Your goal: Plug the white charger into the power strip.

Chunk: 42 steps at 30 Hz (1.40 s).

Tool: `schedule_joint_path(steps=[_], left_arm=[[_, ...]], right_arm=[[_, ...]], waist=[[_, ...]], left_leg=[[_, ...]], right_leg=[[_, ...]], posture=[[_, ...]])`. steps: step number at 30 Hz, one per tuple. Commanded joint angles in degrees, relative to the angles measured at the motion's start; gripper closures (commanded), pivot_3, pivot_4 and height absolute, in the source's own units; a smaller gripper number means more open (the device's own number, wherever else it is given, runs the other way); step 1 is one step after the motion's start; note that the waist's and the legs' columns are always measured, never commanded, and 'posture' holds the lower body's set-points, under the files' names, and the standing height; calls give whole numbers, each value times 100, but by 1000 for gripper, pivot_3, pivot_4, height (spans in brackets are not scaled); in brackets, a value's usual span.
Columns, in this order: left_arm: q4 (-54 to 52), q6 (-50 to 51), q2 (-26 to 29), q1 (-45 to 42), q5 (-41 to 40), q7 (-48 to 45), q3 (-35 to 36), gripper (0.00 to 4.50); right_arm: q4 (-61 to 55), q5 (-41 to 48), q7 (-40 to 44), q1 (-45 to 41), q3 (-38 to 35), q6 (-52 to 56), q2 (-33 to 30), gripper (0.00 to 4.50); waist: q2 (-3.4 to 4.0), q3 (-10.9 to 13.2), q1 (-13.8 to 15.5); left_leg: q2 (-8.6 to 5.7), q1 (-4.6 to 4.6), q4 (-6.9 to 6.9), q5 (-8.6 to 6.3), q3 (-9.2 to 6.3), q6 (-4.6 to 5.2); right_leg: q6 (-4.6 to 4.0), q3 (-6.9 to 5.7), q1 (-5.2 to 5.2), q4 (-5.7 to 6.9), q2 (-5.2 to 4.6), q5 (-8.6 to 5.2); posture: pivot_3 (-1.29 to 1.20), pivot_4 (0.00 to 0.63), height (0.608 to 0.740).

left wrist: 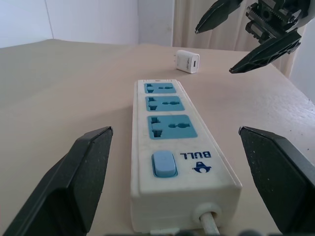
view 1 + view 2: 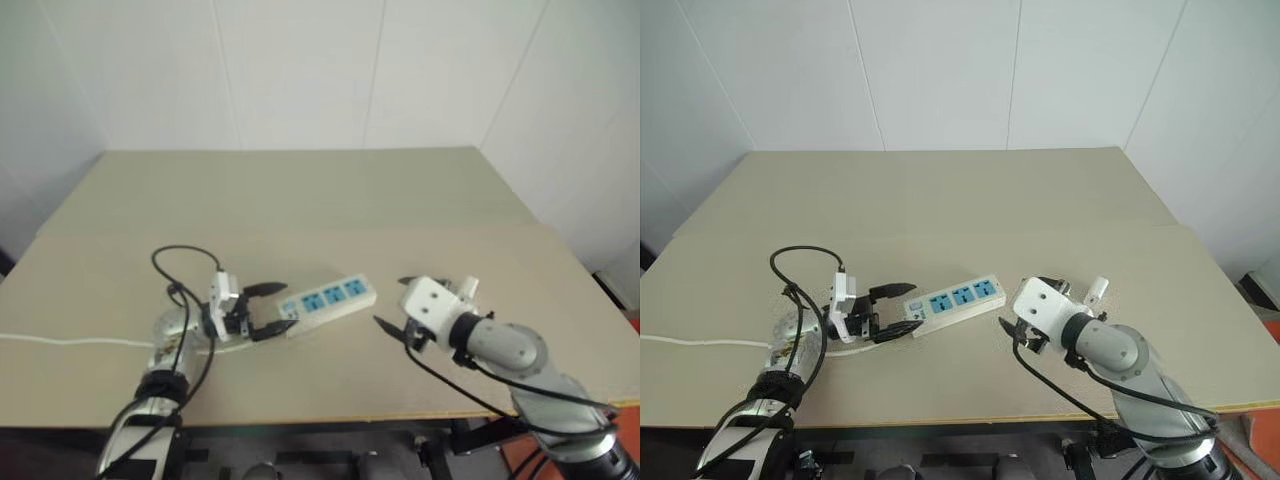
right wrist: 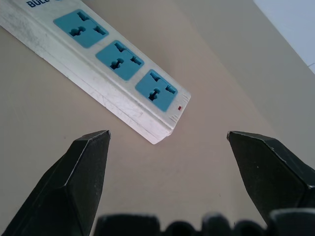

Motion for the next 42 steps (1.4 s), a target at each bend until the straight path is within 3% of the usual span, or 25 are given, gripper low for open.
schedule_joint_path(steps=[1, 17, 22, 31, 35, 37, 42], left_arm=[[200, -415, -63, -44, 167, 171, 3, 34], [162, -586, -315, 317, 426, 603, -129, 34], [147, -457, -267, 357, 380, 544, -115, 1193], [28, -372, -60, 290, 520, 164, -420, 1246], [26, -335, -1, 146, 457, -192, -492, 1246], [83, -337, 6, 77, 483, -307, -541, 1246], [224, -513, -36, -29, 587, -303, -603, 1246]], right_arm=[[-260, -114, -105, 11, -207, 37, 1, 0], [4, -349, -170, -111, -12, -165, 144, 0], [20, -387, -125, -140, -29, -173, 180, 0], [-291, -81, 359, -265, -495, -137, -135, 0], [234, 174, 1567, -364, -1138, -1216, -1477, 0], [982, 158, 2033, -523, -1203, -2280, -2054, 0], [3357, -223, 3107, -1814, -581, -5196, -2725, 0]], waist=[[0, 0, 1], [8, -5, 1], [15, -10, -7], [15, -12, -13], [14, -11, 14], [13, -12, 11], [12, -10, -17]], left_leg=[[0, 1, 0, 0, 0, 0], [-1, 5, -1, 0, 0, 0], [0, 13, -4, 0, 1, 0], [0, 16, -4, 0, 1, 0], [-2, 11, -3, 0, 2, 0], [-1, 15, -3, -1, 3, 0], [2, 34, -10, -1, 15, 1]], right_leg=[[0, 0, 1, -1, 0, 0], [1, 1, 4, -2, -1, 0], [1, 2, 10, -1, -1, -1], [1, 2, 12, -1, 1, -1], [3, 0, 13, -7, -3, -2], [4, 0, 17, -10, -2, -2], [4, 7, 28, -11, -1, -2]], posture=[[0, 150, 740], [0, 150, 740], [0, 150, 740], [0, 150, 740], [0, 150, 740], [0, 150, 740], [0, 150, 740]])
